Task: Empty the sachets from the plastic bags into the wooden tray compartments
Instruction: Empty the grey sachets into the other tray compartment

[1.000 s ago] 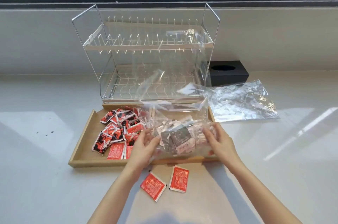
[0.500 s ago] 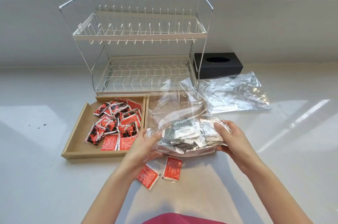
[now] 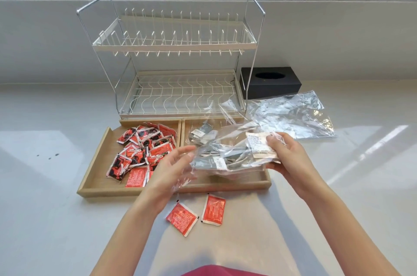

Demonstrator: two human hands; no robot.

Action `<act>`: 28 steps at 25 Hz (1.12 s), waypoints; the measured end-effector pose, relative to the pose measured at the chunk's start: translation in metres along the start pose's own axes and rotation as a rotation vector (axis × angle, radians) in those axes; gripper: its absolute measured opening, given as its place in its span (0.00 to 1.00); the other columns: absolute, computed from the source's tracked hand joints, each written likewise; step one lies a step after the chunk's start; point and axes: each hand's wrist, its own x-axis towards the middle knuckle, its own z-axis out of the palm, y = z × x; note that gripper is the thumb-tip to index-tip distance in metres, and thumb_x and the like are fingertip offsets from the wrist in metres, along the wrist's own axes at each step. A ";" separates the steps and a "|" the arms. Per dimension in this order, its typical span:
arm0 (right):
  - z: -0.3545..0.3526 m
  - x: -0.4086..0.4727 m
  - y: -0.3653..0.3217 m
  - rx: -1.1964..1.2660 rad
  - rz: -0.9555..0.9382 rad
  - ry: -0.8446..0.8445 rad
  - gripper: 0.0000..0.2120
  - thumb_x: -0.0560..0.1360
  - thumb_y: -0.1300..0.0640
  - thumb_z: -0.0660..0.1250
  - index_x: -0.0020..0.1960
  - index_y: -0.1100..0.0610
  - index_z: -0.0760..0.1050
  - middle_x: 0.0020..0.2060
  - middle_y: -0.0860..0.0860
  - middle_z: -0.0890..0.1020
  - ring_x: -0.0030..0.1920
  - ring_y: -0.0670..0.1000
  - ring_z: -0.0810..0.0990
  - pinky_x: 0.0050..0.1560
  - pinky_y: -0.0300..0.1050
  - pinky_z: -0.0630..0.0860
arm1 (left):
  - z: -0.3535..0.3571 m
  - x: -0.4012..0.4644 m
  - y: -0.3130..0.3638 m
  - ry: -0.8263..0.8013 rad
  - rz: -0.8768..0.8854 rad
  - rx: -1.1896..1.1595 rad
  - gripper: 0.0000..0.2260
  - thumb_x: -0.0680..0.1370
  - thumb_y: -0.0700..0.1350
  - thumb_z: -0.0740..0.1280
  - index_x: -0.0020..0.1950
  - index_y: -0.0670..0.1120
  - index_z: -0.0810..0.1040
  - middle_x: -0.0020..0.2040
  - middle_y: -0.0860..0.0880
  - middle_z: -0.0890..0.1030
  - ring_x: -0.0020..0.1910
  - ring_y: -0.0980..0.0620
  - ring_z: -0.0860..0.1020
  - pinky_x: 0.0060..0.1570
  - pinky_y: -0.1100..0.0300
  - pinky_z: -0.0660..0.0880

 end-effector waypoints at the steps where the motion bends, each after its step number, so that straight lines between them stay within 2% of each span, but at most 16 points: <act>1: 0.000 0.000 -0.004 0.011 -0.006 0.002 0.05 0.77 0.58 0.60 0.52 0.53 0.72 0.39 0.49 0.80 0.30 0.40 0.79 0.29 0.34 0.76 | 0.000 0.000 0.004 -0.005 0.008 -0.023 0.07 0.76 0.41 0.62 0.49 0.50 0.77 0.50 0.50 0.78 0.39 0.55 0.76 0.28 0.71 0.73; 5: 0.003 -0.002 -0.012 0.053 -0.052 0.011 0.05 0.77 0.60 0.60 0.48 0.52 0.72 0.35 0.49 0.79 0.26 0.40 0.78 0.26 0.33 0.74 | -0.001 -0.001 0.010 0.007 0.082 0.019 0.09 0.74 0.38 0.64 0.49 0.50 0.77 0.53 0.44 0.78 0.37 0.57 0.79 0.29 0.69 0.74; 8: 0.002 -0.003 -0.014 0.027 -0.054 0.008 0.06 0.77 0.60 0.60 0.53 0.55 0.71 0.37 0.50 0.79 0.27 0.40 0.78 0.26 0.32 0.74 | -0.001 -0.003 0.013 0.021 0.098 0.027 0.09 0.74 0.37 0.64 0.49 0.50 0.77 0.57 0.43 0.78 0.46 0.51 0.79 0.38 0.65 0.78; 10: 0.001 -0.001 -0.021 0.028 -0.075 -0.001 0.04 0.77 0.59 0.60 0.51 0.55 0.72 0.35 0.49 0.80 0.27 0.40 0.78 0.27 0.32 0.74 | -0.001 -0.002 0.020 0.025 0.119 0.022 0.09 0.75 0.38 0.63 0.49 0.50 0.77 0.56 0.43 0.79 0.48 0.50 0.79 0.41 0.63 0.78; 14: -0.001 0.004 -0.035 0.078 -0.119 -0.002 0.08 0.78 0.55 0.58 0.43 0.54 0.74 0.29 0.44 0.80 0.29 0.39 0.79 0.30 0.32 0.76 | 0.000 0.002 0.042 0.003 0.160 -0.133 0.09 0.76 0.37 0.61 0.53 0.44 0.76 0.49 0.46 0.80 0.38 0.57 0.82 0.32 0.66 0.78; 15: -0.001 0.005 -0.037 0.092 -0.117 0.002 0.08 0.78 0.55 0.58 0.44 0.54 0.74 0.31 0.46 0.79 0.29 0.40 0.79 0.31 0.33 0.77 | -0.001 0.002 0.046 -0.015 0.152 -0.177 0.09 0.76 0.38 0.60 0.54 0.43 0.75 0.48 0.48 0.80 0.38 0.59 0.82 0.33 0.65 0.79; 17: -0.004 0.005 -0.039 0.116 -0.112 0.010 0.08 0.78 0.54 0.59 0.52 0.55 0.74 0.37 0.48 0.76 0.32 0.42 0.79 0.33 0.34 0.78 | -0.003 0.000 0.052 -0.036 0.143 -0.188 0.09 0.76 0.39 0.60 0.55 0.43 0.75 0.49 0.51 0.79 0.39 0.63 0.82 0.35 0.62 0.81; 19: -0.007 0.006 -0.042 0.107 -0.130 0.012 0.10 0.77 0.55 0.59 0.56 0.54 0.73 0.42 0.48 0.75 0.37 0.46 0.78 0.33 0.33 0.78 | -0.004 -0.001 0.057 -0.031 0.151 -0.191 0.09 0.76 0.39 0.60 0.54 0.44 0.76 0.48 0.53 0.79 0.39 0.65 0.81 0.35 0.64 0.80; 22: -0.007 0.007 -0.050 0.059 -0.164 0.044 0.08 0.77 0.55 0.59 0.55 0.53 0.73 0.41 0.48 0.76 0.36 0.47 0.80 0.32 0.33 0.78 | -0.004 -0.001 0.065 -0.025 0.155 -0.186 0.08 0.76 0.39 0.60 0.50 0.47 0.77 0.48 0.55 0.78 0.45 0.60 0.79 0.33 0.69 0.78; 26: -0.008 0.012 -0.058 -0.064 -0.185 0.095 0.09 0.77 0.53 0.60 0.55 0.53 0.74 0.28 0.48 0.81 0.26 0.44 0.81 0.30 0.33 0.78 | -0.007 0.003 0.069 -0.027 0.153 -0.153 0.09 0.77 0.41 0.60 0.53 0.45 0.77 0.53 0.50 0.77 0.52 0.51 0.77 0.32 0.67 0.79; 28: -0.010 0.013 -0.062 -0.150 -0.205 0.096 0.09 0.77 0.53 0.59 0.55 0.52 0.75 0.30 0.48 0.81 0.25 0.44 0.81 0.28 0.33 0.77 | -0.009 0.004 0.071 -0.054 0.150 -0.192 0.10 0.77 0.40 0.59 0.55 0.42 0.76 0.55 0.47 0.77 0.52 0.52 0.78 0.33 0.66 0.79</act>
